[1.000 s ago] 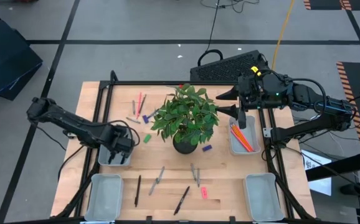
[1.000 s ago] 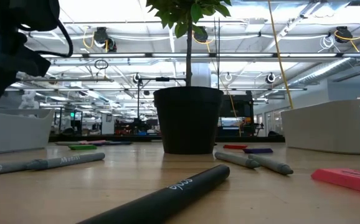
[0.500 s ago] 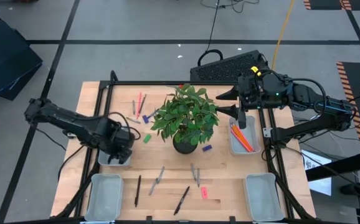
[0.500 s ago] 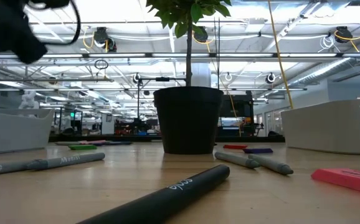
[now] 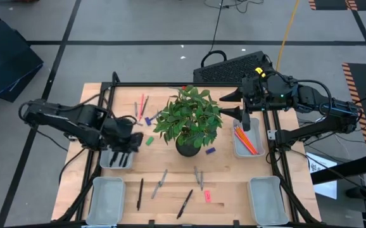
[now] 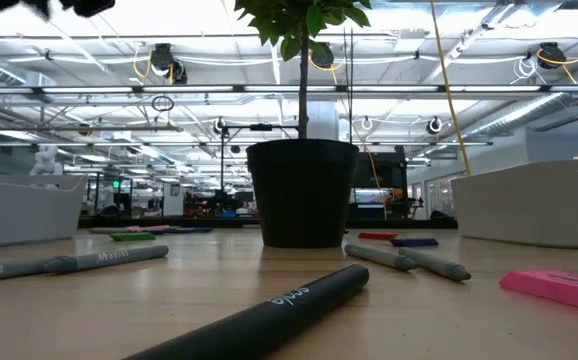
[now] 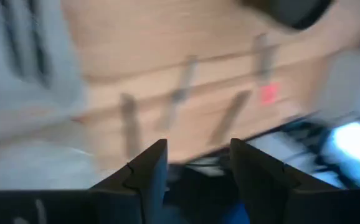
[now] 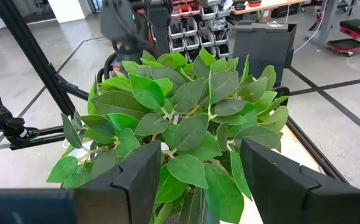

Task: Sort crayons/erasers/pens/pencils in bins
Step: Put the black pen into the top left gray bin

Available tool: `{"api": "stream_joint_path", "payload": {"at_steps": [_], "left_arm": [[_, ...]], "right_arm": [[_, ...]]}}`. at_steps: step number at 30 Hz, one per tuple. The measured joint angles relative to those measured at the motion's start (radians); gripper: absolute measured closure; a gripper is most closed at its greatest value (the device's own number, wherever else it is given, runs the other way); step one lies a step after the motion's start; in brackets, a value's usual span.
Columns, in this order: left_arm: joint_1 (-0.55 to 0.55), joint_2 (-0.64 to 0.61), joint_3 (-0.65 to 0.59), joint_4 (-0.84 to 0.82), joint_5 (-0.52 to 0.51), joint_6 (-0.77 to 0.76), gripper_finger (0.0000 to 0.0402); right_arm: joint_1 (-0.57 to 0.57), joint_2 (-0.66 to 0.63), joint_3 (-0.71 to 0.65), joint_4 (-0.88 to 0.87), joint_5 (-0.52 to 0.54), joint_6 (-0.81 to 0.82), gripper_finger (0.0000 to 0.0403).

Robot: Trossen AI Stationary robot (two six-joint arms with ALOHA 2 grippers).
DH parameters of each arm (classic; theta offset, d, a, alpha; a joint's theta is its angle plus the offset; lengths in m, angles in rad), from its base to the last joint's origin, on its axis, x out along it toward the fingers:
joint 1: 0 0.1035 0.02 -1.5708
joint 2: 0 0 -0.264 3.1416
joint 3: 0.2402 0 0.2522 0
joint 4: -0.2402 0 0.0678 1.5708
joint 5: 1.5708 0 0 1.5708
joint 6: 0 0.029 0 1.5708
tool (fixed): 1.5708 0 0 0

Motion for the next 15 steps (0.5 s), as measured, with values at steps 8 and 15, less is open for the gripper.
{"api": "stream_joint_path", "payload": {"at_steps": [8, 15], "left_arm": [[-0.012, 0.022, 0.021, 0.279, -0.183, -0.200, 0.0224], [-0.007, 0.079, 0.021, 0.397, -0.220, 0.029, 0.0224]], "right_arm": [[0.000, 0.000, 0.000, 0.000, 0.000, 0.000, 0.0190], [0.000, 0.000, 0.000, 0.000, 0.000, 0.000, 0.0190]]}}
